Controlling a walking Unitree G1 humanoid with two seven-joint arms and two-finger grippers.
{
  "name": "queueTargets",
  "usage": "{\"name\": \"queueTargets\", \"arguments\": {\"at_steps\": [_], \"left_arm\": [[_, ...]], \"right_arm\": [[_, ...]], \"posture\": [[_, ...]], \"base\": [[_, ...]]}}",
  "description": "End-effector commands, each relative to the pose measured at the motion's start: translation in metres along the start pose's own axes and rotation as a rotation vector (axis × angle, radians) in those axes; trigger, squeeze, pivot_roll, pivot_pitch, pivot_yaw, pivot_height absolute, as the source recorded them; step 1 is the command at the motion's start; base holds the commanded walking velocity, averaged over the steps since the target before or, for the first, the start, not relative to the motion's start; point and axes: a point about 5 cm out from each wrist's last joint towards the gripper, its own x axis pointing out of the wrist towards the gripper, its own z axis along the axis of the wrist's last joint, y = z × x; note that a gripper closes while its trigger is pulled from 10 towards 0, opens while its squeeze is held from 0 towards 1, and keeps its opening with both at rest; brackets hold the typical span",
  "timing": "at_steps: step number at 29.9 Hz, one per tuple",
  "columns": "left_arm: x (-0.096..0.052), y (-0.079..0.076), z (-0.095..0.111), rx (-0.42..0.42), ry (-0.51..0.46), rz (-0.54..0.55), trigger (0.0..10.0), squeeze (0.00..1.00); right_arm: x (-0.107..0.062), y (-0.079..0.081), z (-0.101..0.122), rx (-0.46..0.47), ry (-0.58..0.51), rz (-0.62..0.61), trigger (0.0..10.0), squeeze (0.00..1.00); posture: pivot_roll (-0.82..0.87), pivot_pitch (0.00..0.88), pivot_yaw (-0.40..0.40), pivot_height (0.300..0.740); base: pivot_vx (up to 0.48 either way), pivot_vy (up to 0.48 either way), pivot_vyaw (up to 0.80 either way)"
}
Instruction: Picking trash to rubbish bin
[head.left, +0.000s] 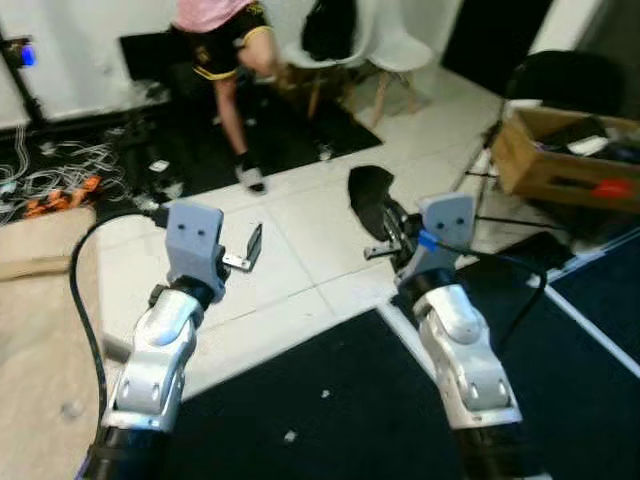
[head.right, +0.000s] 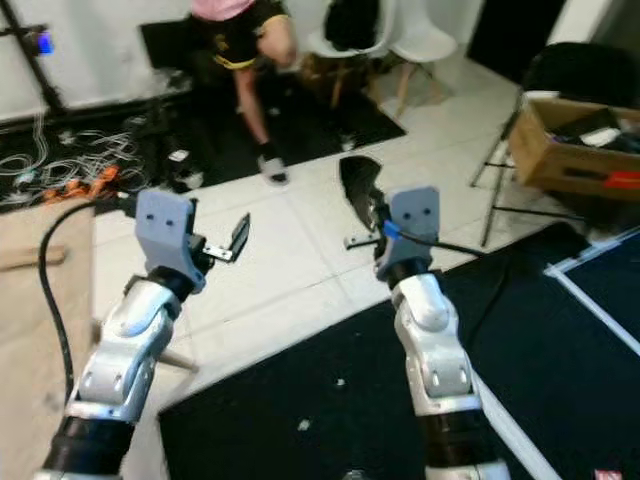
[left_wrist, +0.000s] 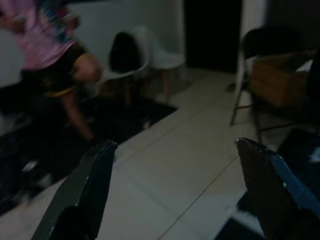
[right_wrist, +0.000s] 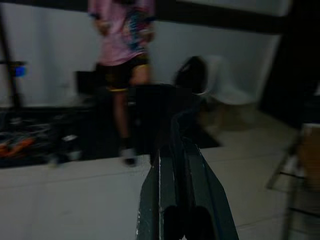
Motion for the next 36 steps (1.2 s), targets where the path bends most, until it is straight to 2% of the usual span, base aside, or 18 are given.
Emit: {"name": "queueTargets", "arguments": {"at_steps": [1,18,36], "left_arm": [[-0.0031,0.0013,-0.0061,0.001,0.026,0.006,10.0,0.00],[-0.0020,-0.0005,-0.0055,0.013,0.022,-0.019,10.0,0.00],[-0.0007,0.0027,-0.0051,0.008,0.018,0.001,10.0,0.00]], "right_arm": [[-0.0018,0.0028,-0.0022,0.008,0.003,0.003,10.0,0.00],[-0.0023,0.0040,-0.0032,0.022,0.008,0.000,10.0,0.00],[-0.0019,0.0074,-0.0065,0.029,0.015,0.011,10.0,0.00]], "posture": [[-0.05,0.097,0.021,0.740],[-0.05,0.090,0.023,0.740],[-0.05,0.074,0.020,0.740]], "base": [[0.000,0.000,-0.80],[0.000,0.000,-0.80],[0.000,0.000,-0.80]]}}
